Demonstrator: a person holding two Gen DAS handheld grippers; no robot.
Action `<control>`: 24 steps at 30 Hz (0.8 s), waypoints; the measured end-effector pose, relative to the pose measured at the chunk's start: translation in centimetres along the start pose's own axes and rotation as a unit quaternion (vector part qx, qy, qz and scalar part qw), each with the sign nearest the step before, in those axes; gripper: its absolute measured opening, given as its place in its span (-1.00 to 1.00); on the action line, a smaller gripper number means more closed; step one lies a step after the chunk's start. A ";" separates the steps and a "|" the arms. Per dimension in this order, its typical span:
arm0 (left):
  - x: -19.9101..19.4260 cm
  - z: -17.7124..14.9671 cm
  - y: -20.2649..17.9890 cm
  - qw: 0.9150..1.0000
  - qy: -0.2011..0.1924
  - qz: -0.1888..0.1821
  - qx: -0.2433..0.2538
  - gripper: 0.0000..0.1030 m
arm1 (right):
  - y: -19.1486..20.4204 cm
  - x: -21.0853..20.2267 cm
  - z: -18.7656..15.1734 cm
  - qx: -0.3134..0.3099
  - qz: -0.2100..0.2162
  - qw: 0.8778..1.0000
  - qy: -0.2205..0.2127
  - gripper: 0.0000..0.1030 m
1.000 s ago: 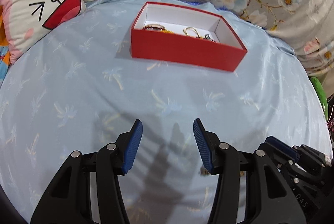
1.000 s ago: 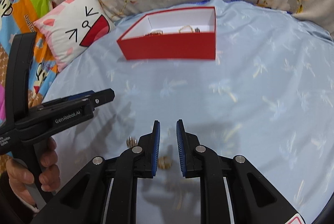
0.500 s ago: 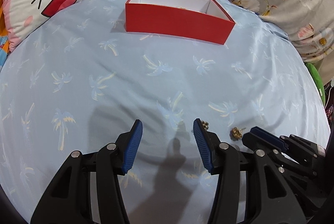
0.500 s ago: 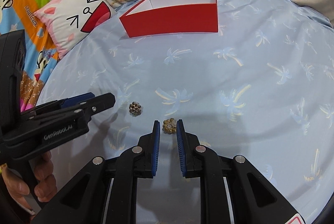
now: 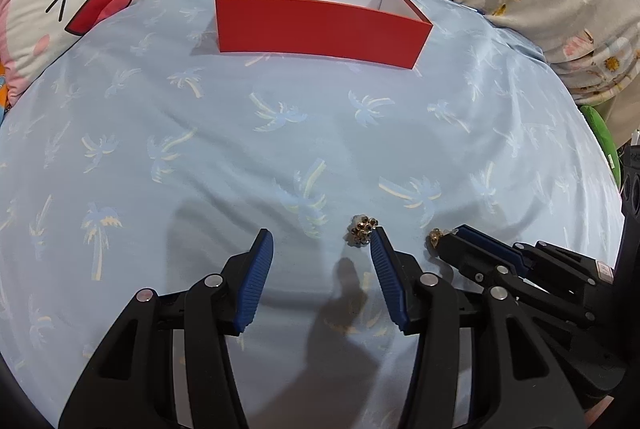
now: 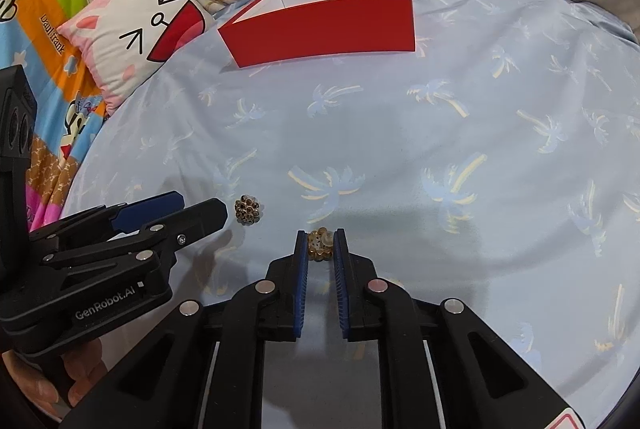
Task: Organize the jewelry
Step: 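Grasp a small gold charm with the left gripper while the right grasps another charm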
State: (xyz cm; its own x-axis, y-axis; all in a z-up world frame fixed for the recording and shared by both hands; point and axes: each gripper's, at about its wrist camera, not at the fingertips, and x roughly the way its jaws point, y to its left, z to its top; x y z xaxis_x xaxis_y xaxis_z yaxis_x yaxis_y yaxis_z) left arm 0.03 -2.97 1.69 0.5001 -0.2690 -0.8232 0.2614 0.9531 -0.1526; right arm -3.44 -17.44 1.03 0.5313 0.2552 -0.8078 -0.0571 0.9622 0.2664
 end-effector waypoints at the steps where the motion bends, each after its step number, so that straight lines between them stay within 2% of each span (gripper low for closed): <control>1: 0.0 0.0 -0.1 1.000 0.000 -0.001 0.001 -0.06 | -0.1 0.0 0.0 0.001 -0.001 1.000 0.000 -0.91; 2: 0.1 0.0 -0.2 1.000 0.001 -0.002 0.002 -0.06 | -0.2 -0.1 0.0 0.002 -0.002 1.000 -0.001 -0.99; 12: 1.2 0.2 -1.3 1.000 0.008 -0.008 0.013 -0.07 | -0.7 -0.5 0.0 0.009 0.004 1.000 -0.005 -0.99; 13: 1.2 0.2 -1.4 1.000 0.008 -0.009 0.013 -0.07 | -0.6 -0.6 0.0 0.005 0.005 1.000 -0.006 -0.98; 17: 1.1 0.1 -1.4 1.000 0.007 -0.006 0.014 -0.07 | 0.0 -0.8 0.1 -0.009 0.005 1.000 -0.012 -0.71; 24: 1.2 0.1 -1.2 1.000 0.008 0.001 0.009 -0.08 | -0.1 0.2 0.5 -0.004 0.002 1.000 -0.006 -0.71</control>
State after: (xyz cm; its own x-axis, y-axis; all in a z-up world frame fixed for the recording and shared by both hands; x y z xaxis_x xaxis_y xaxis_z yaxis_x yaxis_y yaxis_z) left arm 0.42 -4.43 0.89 0.4866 -0.2654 -0.8323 0.2759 0.9507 -0.1419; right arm -2.94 -17.53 1.14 0.5419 0.2572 -0.8001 -0.0659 0.9621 0.2647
